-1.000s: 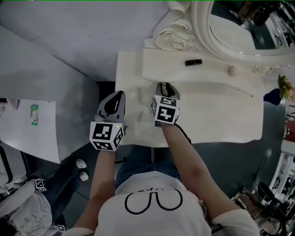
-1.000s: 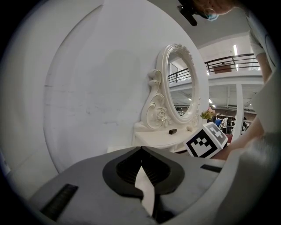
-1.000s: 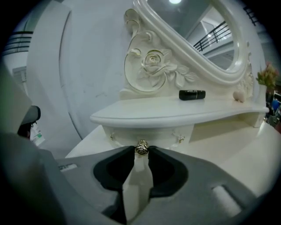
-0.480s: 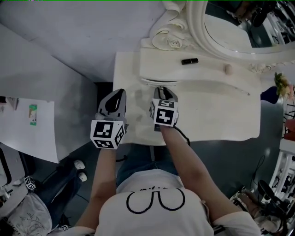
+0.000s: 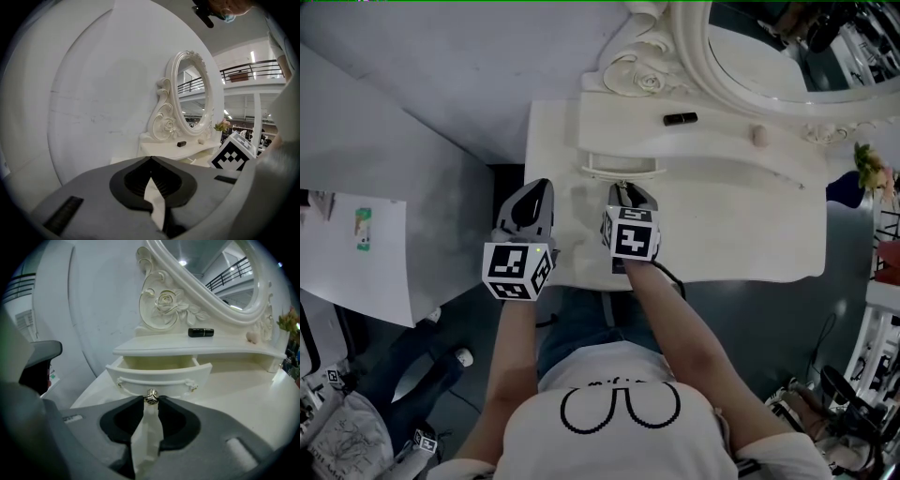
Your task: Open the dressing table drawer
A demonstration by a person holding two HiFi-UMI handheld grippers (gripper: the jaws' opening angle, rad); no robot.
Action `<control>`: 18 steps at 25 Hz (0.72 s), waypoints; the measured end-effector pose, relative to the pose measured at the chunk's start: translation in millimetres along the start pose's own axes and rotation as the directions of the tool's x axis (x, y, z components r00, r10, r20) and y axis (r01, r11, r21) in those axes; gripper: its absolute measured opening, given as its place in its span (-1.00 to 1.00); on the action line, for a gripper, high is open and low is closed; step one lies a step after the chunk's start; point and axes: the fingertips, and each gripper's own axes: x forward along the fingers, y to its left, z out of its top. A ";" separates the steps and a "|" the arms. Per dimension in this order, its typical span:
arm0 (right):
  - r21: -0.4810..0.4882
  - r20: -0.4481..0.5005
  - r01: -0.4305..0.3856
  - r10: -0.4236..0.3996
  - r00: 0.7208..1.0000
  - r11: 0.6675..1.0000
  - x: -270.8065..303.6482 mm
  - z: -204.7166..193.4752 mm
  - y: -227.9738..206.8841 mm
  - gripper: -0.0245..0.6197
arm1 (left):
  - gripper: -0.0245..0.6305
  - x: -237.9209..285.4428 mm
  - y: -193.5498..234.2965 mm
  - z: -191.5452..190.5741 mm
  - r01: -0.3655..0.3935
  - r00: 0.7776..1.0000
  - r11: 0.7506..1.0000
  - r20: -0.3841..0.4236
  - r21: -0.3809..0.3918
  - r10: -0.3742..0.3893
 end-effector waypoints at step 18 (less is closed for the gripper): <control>-0.024 -0.031 -0.041 0.040 0.999 0.999 -23.2 -17.7 11.6 -0.12 | -0.93 -4.2 -2.5 1.4 -0.003 1.000 1.000 0.007 -0.006 0.003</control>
